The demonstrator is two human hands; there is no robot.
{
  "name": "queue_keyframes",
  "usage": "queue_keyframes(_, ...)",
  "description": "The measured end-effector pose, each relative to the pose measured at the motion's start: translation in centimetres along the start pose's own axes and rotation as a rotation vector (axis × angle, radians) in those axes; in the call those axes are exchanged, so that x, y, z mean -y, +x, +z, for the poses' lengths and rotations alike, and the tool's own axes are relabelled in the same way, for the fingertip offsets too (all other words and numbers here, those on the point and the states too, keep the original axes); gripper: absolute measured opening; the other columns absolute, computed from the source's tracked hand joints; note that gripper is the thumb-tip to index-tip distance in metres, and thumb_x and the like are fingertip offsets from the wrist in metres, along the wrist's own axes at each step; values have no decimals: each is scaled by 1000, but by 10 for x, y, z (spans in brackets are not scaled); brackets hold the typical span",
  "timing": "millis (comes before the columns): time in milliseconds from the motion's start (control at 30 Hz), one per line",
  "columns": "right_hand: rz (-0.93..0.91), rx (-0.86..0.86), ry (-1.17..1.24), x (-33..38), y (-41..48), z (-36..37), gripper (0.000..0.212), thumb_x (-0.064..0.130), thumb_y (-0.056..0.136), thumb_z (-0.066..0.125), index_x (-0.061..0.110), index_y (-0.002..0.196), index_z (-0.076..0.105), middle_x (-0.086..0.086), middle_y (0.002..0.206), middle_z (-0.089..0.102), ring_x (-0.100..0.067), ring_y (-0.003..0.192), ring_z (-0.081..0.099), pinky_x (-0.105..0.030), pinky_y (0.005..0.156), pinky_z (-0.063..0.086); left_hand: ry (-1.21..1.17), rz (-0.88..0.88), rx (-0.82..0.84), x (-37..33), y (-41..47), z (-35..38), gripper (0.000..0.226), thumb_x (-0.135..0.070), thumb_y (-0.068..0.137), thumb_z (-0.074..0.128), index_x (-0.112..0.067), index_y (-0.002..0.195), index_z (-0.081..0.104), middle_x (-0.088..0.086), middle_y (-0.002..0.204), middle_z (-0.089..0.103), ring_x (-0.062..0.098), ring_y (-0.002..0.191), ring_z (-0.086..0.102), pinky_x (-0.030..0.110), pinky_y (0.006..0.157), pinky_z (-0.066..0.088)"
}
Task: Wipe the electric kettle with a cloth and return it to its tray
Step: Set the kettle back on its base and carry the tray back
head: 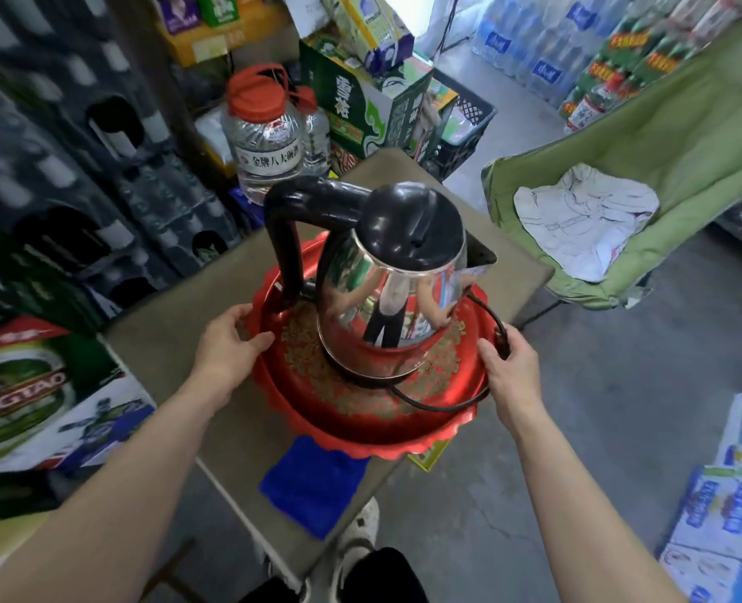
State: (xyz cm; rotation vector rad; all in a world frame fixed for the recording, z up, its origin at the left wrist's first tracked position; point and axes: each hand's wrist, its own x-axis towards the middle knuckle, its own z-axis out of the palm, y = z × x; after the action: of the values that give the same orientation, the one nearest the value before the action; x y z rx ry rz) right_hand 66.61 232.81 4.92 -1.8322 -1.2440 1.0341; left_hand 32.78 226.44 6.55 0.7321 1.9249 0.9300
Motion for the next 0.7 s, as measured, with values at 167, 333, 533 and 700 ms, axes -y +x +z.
queue_keyframes(167, -1, 101, 12, 14, -41, -20, 24, 10, 91, 65, 17, 115, 65, 0, 101, 71, -20, 93, 68, -37, 84, 58, -7, -26, -82, 12, -69, -33, 50, -4, 85, 70, -12, 132, 53, 4, 119, 62, 8, 79, 63, 35, 83, 54)
queue_keyframes(333, -60, 251, 16, 23, -76, -49, 23, 7, 88, 68, 16, 109, 67, 0, 96, 73, -17, 86, 69, -33, 78, 58, 3, -47, -235, 28, -150, -47, 52, -11, 83, 73, -14, 131, 54, 8, 117, 65, 27, 99, 65, 47, 92, 53)
queue_keyframes(533, -195, 381, -67, 34, -115, -90, 16, 5, 84, 65, 16, 96, 67, 1, 85, 70, -16, 78, 63, -22, 71, 52, -104, -49, -370, 45, -263, -32, 31, 2, 83, 68, -13, 109, 62, 3, 88, 67, 6, 63, 65, 31, 71, 57)
queue_keyframes(700, -251, 487, -170, 31, -148, -112, 24, 15, 85, 61, 18, 108, 68, 0, 95, 74, -23, 93, 70, -45, 87, 58, -142, -54, -500, 68, -338, -27, 40, -4, 82, 72, -14, 119, 62, 5, 96, 66, 14, 69, 63, 31, 67, 55)
